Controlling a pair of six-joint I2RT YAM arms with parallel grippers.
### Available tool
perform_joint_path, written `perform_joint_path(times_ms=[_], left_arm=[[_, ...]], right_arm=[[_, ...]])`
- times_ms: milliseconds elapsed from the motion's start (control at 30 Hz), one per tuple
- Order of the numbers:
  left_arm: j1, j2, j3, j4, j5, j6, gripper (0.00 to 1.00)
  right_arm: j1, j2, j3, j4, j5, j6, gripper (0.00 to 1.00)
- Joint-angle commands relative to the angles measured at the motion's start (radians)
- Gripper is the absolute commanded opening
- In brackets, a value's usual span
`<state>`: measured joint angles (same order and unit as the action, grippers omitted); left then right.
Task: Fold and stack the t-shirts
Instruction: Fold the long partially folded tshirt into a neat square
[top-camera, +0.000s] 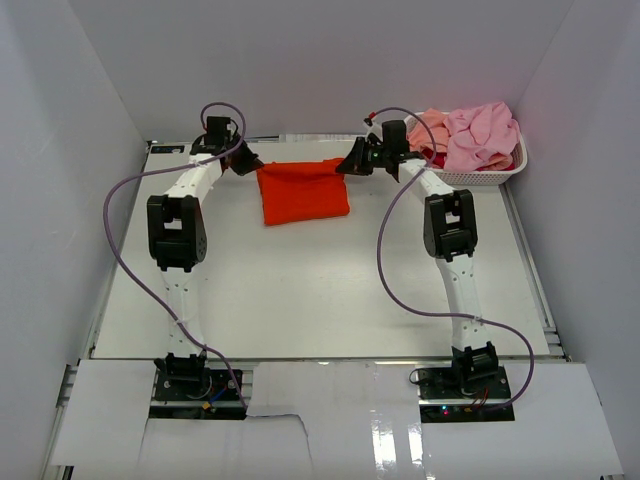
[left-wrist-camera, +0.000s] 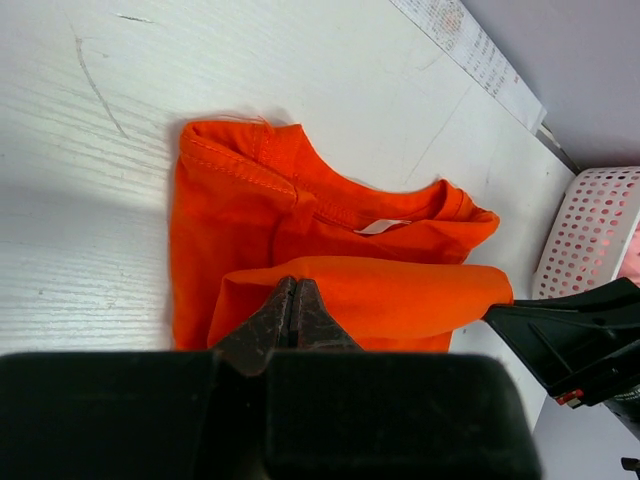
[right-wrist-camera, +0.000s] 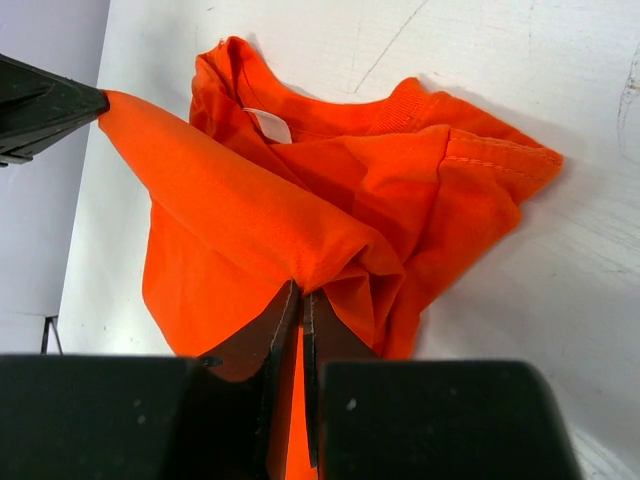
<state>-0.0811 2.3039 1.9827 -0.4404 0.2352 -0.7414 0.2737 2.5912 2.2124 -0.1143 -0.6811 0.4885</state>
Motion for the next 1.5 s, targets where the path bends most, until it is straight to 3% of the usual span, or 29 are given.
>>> perform_joint_path(times_ms=[0, 167, 333, 567, 667, 700, 800, 833, 1000, 1467], left_arm=[[0.012, -0.043, -0.027, 0.04, -0.028, 0.002, 0.0], [0.012, -0.052, -0.081, 0.081, -0.036, -0.003, 0.0], [0.012, -0.058, -0.123, 0.109, -0.039, -0.004, 0.0], [0.012, -0.063, -0.148, 0.14, -0.04, -0.01, 0.0], [0.011, -0.067, -0.147, 0.144, -0.048, -0.004, 0.28], [0.011, -0.07, -0.15, 0.149, -0.053, 0.0, 0.45], [0.009, -0.096, -0.179, 0.181, -0.069, 0.008, 0.71], [0.009, -0.116, -0.192, 0.192, -0.074, 0.011, 0.73], [0.009, -0.173, -0.275, 0.267, -0.092, 0.017, 0.76], [-0.006, -0.379, -0.47, 0.339, -0.108, 0.033, 0.76]], right_arm=[[-0.001, 0.009, 0.015, 0.08, -0.008, 0.001, 0.08], [0.002, 0.006, -0.01, 0.138, -0.001, -0.004, 0.09], [0.004, 0.009, -0.02, 0.153, -0.003, -0.004, 0.21], [0.005, -0.008, -0.06, 0.188, 0.003, -0.005, 0.22], [0.005, -0.008, -0.063, 0.192, 0.008, -0.007, 0.39], [0.005, -0.008, -0.063, 0.196, 0.006, -0.007, 0.45], [0.005, -0.009, -0.068, 0.203, 0.005, -0.005, 0.55], [0.007, -0.011, -0.072, 0.212, 0.003, -0.004, 0.57], [0.009, -0.036, -0.108, 0.248, 0.002, -0.005, 0.64], [0.019, -0.201, -0.21, 0.147, 0.034, -0.125, 0.65]])
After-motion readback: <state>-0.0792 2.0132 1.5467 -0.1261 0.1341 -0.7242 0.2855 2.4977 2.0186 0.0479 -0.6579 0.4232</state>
